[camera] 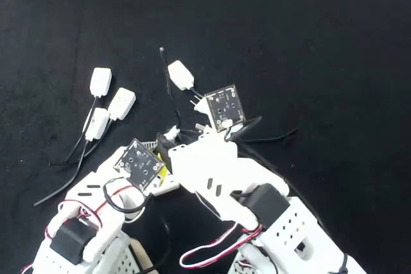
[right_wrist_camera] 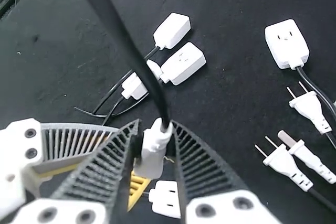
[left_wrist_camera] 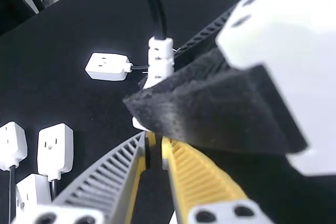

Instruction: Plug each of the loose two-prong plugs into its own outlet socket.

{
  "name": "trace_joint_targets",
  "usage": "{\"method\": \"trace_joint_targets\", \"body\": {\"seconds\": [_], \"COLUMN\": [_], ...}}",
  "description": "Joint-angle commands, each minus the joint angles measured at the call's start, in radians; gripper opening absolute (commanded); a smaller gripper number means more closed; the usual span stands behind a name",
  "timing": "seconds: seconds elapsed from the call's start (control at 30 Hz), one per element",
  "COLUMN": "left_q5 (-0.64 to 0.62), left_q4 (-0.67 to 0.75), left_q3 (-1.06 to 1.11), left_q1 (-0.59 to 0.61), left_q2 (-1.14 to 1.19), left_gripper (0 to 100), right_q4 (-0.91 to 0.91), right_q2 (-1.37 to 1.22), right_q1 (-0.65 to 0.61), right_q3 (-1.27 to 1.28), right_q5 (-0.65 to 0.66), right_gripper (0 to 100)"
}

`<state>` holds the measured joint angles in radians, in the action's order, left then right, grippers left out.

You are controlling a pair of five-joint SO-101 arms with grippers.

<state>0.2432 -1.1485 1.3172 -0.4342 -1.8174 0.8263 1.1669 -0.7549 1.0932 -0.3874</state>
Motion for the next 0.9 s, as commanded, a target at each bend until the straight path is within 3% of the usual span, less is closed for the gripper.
{"method": "trace_joint_targets", "body": {"seconds": [0.0,0.2,0.37,0.87], "left_q5": [0.002,0.025,0.021,0.023], "left_q4": [0.021,0.04,0.087,0.101], "left_q3": [-0.041,-0.022,-0.005,0.015], "left_q1": [0.027,0.033,0.117,0.12], "left_q2": [-0.009,-0.009,-0.009,-0.009], "left_gripper": [3,3,3,3], "right_q4": [0.064,0.095,0.097,0.118], "right_q2": [0.002,0.001,0.001,-0.004], "right_q1": [-0.008,-0.008,-0.011,-0.008], "right_q3": [-0.048,-0.064,-0.062,-0.067], "right_q5": [0.008,0.008,0.008,0.018], "right_gripper": [1.1,1.1,1.1,1.1]}}
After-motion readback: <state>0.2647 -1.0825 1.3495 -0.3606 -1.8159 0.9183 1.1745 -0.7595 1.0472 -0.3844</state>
